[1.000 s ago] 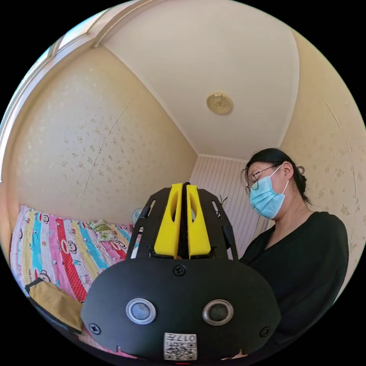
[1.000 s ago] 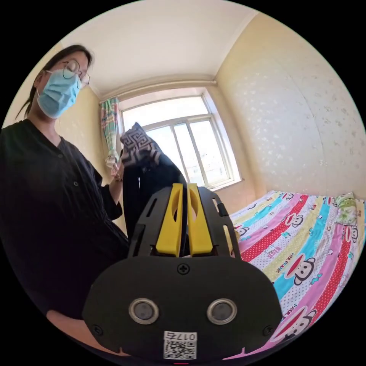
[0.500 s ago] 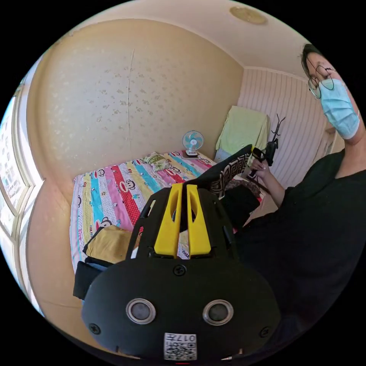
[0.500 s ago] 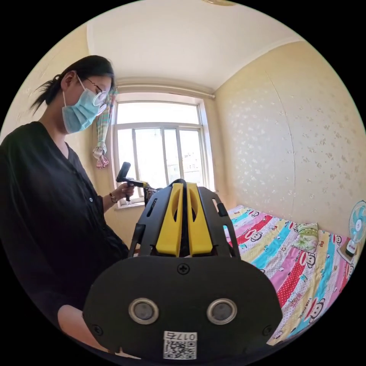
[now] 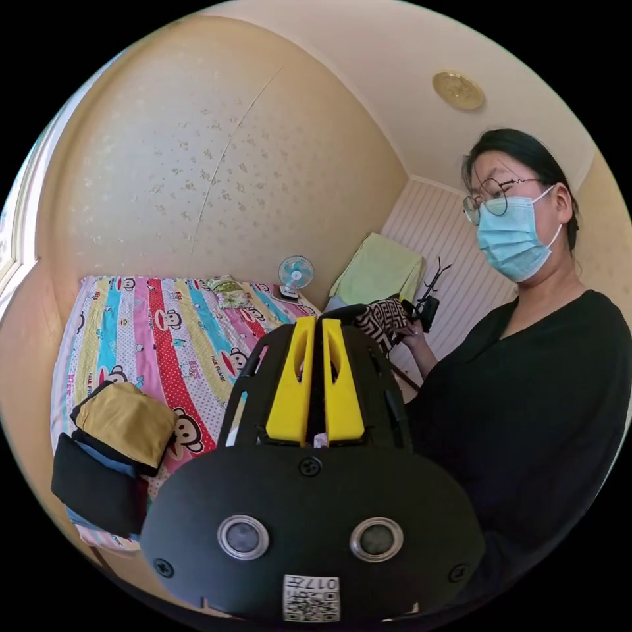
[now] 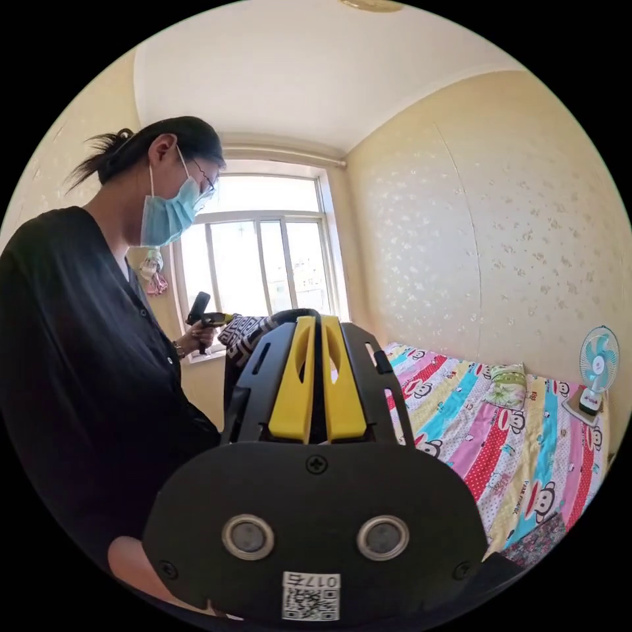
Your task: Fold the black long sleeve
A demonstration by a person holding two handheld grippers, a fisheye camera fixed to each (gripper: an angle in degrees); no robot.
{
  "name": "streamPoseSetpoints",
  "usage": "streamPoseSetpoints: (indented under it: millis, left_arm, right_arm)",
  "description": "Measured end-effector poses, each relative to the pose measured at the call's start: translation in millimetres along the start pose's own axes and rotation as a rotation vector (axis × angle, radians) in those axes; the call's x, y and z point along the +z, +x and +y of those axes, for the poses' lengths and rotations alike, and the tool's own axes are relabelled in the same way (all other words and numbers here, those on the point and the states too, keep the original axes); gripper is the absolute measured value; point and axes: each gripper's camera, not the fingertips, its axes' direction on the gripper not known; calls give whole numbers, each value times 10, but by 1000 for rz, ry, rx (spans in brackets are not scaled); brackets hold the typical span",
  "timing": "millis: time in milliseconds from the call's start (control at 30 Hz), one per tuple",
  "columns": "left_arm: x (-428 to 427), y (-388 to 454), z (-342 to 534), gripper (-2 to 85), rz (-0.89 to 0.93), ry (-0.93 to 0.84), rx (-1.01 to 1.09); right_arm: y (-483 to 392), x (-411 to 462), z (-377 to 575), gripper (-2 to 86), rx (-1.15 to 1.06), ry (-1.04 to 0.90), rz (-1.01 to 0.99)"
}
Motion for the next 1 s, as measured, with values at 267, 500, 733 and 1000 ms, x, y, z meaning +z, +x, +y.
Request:
streamPoseSetpoints:
  millis: [267,500,733,1000]
  left_arm:
    - [1622,-2798,-172,27,-14,-300,-455]
    - [2213,-4342,925,74,-176,-397,-791]
    - [1979,-4554,2845,101,-310,-752,-1006]
    - [2171,-4516,3371,27,-217,-1100,-840]
  right_arm:
    - [1779,1970,553,21,407,-522,183]
    - [2261,3198,1480,26,576,-944,536]
    - [1866,2996,2543,26,916,-1130,449]
    - [1715,2920,2995,24,1112,-1227,469]
